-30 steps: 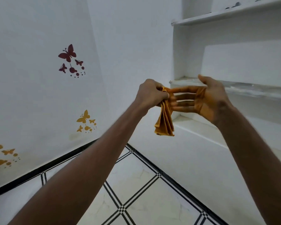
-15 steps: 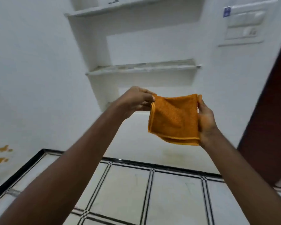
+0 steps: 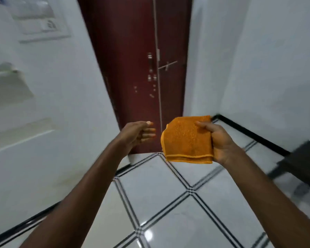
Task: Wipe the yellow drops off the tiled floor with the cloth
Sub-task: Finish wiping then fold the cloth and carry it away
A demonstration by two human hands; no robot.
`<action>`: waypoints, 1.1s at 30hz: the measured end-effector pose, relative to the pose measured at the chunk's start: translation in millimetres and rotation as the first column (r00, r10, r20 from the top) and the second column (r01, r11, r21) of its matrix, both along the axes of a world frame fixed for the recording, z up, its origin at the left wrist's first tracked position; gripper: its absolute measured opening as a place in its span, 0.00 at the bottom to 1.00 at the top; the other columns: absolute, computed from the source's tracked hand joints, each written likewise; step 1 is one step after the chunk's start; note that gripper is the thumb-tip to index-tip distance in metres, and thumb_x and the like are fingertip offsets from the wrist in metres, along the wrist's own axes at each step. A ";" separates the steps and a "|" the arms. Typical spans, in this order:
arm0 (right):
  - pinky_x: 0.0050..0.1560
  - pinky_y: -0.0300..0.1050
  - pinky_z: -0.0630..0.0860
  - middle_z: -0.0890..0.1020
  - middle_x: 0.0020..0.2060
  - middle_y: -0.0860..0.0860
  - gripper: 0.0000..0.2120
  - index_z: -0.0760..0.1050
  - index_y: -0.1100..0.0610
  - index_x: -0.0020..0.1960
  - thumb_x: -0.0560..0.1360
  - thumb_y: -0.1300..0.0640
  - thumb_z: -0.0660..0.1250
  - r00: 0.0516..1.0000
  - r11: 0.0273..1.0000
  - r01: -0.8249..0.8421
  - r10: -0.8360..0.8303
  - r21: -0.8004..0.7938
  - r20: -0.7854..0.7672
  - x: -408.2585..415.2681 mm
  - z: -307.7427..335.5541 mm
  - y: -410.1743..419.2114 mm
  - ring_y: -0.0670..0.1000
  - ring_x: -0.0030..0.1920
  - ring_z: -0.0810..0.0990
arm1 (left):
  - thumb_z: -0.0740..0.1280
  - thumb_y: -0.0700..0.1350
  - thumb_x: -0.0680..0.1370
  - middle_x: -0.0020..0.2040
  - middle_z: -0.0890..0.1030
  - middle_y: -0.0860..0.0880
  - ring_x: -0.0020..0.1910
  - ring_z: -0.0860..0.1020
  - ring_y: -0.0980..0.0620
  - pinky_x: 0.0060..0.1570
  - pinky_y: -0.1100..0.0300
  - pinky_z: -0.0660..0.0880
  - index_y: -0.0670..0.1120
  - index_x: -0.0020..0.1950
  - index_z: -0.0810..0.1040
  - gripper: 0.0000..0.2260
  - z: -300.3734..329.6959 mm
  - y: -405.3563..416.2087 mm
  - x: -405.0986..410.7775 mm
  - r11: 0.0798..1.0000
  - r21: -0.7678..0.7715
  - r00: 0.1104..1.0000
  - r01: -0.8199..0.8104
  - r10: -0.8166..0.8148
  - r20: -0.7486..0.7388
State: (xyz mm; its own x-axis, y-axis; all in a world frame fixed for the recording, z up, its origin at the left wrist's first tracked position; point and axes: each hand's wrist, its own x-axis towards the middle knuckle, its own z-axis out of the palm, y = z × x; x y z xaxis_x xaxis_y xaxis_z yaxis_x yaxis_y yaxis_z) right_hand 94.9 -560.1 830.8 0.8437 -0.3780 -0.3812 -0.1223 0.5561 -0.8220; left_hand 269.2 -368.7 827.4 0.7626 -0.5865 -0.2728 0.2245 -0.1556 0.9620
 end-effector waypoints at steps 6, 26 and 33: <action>0.50 0.59 0.78 0.85 0.53 0.60 0.11 0.78 0.54 0.60 0.81 0.53 0.62 0.955 0.962 0.269 -0.271 -0.037 -0.121 -108.8 -19.8 -173.7 0.64 0.53 0.82 | 0.64 0.43 0.81 0.54 0.84 0.38 0.50 0.83 0.43 0.50 0.54 0.81 0.39 0.59 0.80 0.11 -40.0 -228.6 -73.0 0.964 0.018 0.964 0.266 -0.267 0.016; 0.50 0.60 0.78 0.78 0.64 0.58 0.23 0.66 0.50 0.73 0.80 0.49 0.66 0.603 0.668 0.744 -0.684 -0.019 -0.412 -287.1 -219.8 -664.0 0.65 0.61 0.79 | 0.66 0.50 0.80 0.50 0.86 0.45 0.51 0.84 0.46 0.52 0.52 0.82 0.46 0.54 0.82 0.10 -263.0 -838.6 -228.0 0.573 0.230 0.608 0.787 -0.784 -0.127; 0.54 0.63 0.78 0.78 0.61 0.57 0.23 0.66 0.49 0.73 0.80 0.46 0.65 0.520 0.567 0.820 -0.679 0.080 -0.518 -317.8 -380.0 -811.7 0.65 0.60 0.78 | 0.67 0.43 0.80 0.44 0.80 0.37 0.42 0.77 0.44 0.41 0.54 0.76 0.39 0.48 0.81 0.08 -404.1 -993.3 -264.6 0.519 0.331 0.599 0.788 -0.770 -0.220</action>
